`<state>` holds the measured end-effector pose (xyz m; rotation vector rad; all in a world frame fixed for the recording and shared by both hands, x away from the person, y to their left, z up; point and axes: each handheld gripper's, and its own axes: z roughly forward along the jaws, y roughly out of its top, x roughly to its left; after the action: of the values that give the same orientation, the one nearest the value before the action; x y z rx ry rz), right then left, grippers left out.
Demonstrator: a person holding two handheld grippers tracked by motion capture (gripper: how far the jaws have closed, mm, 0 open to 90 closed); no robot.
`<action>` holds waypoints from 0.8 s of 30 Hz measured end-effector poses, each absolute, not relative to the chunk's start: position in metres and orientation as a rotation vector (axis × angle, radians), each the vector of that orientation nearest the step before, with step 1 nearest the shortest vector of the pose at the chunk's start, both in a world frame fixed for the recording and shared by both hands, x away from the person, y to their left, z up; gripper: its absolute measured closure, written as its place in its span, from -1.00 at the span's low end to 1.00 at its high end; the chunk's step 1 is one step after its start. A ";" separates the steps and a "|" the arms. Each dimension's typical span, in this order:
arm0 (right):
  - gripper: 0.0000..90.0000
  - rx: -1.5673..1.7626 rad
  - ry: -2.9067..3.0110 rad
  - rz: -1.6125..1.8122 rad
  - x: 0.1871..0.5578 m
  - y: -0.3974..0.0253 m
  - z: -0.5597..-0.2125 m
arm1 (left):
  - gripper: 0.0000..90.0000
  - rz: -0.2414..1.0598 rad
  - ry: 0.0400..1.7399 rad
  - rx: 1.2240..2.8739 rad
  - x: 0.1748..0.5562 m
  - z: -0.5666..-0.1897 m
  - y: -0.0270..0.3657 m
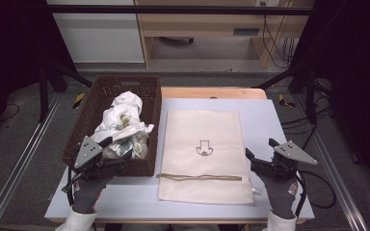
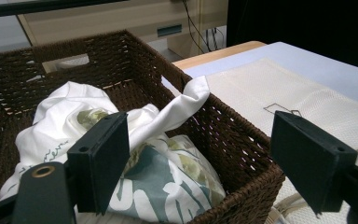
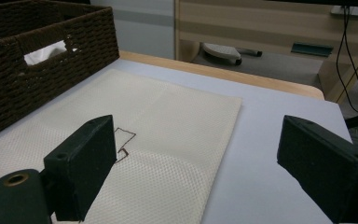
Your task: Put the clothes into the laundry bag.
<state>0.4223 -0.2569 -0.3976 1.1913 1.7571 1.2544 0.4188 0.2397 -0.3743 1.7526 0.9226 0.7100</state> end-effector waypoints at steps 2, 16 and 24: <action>-0.73 1.191 1.762 1.258 0.422 -0.256 -0.398 | -0.57 0.708 0.921 1.756 0.420 -0.375 0.238; -0.67 1.167 1.780 1.287 0.421 -0.245 -0.396 | -0.45 0.684 0.877 1.777 0.411 -0.374 0.218; -0.59 1.149 1.827 1.288 0.422 -0.234 -0.398 | -0.27 0.650 0.807 1.802 0.403 -0.376 0.195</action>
<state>0.4223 -0.2342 -0.3983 1.1488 1.8274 1.2881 0.4031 0.1953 -0.3764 1.8023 0.8068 0.6500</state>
